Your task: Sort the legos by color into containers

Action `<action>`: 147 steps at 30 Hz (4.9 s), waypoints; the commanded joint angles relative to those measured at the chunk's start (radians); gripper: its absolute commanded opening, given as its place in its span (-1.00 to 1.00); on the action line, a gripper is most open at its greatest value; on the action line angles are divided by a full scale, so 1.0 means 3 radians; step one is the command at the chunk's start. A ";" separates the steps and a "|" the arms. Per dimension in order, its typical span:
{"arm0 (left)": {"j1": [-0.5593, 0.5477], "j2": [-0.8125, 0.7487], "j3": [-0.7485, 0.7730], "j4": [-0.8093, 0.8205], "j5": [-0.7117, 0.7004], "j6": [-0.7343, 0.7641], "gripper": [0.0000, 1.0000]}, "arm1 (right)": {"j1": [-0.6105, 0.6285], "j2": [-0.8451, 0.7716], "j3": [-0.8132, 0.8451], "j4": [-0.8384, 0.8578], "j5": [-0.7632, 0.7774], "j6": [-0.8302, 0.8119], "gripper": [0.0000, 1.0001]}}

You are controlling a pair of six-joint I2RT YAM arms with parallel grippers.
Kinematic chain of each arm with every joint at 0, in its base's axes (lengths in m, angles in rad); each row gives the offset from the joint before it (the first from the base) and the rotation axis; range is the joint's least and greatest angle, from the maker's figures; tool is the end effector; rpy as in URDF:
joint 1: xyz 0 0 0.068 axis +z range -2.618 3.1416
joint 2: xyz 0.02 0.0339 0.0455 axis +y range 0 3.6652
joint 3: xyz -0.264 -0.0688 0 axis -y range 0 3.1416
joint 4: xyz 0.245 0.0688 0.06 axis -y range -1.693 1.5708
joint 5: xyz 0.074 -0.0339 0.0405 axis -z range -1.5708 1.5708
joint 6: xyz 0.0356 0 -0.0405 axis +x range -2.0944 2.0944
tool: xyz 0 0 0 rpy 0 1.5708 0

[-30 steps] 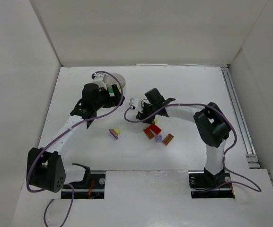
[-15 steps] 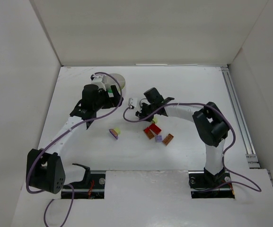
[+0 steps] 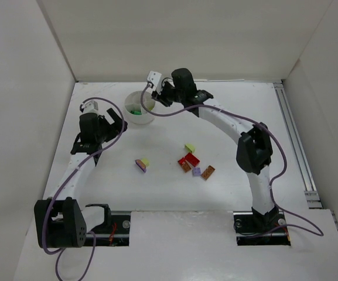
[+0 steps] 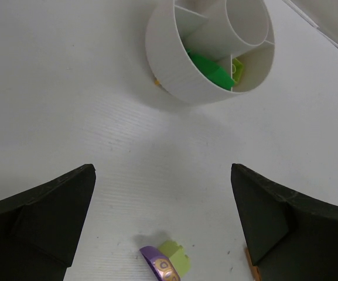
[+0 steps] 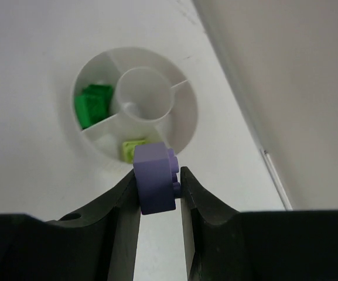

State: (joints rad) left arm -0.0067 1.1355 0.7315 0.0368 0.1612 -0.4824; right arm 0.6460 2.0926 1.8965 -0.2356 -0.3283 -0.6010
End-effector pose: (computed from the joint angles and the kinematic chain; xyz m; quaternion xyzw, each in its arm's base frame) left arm 0.2594 -0.0075 0.2726 -0.1493 0.8093 -0.2010 0.5314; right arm 0.3935 0.3110 0.3084 -0.5566 0.6230 0.1496 0.5288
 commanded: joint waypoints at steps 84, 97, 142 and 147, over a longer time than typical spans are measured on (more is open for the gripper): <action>-0.2105 0.0296 -0.0229 -0.1386 -0.1539 -0.1573 0.14 | -0.0313 -0.1218 -0.1924 0.0898 0.1207 0.0945 1.00; -0.2212 0.0822 -0.0009 -0.1227 -0.1692 -0.1434 -0.32 | -0.0379 -0.1248 -0.2016 0.0898 0.1140 0.0945 1.00; -0.2759 -0.0057 -0.0076 0.0900 -0.0884 0.0969 -1.00 | -0.0517 -0.1622 -0.2824 0.1823 -0.2010 0.2643 0.69; -0.2831 -0.0057 -0.0045 0.0900 -0.1135 0.0969 -1.00 | -0.0481 -0.1622 -0.2824 0.1762 -0.1979 0.2643 0.14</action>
State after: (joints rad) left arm -0.8448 1.1370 0.6643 0.2405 -0.1268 -0.1982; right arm 0.4934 1.6073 1.0088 0.2565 -0.9390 0.1970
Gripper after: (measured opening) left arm 0.203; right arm 0.601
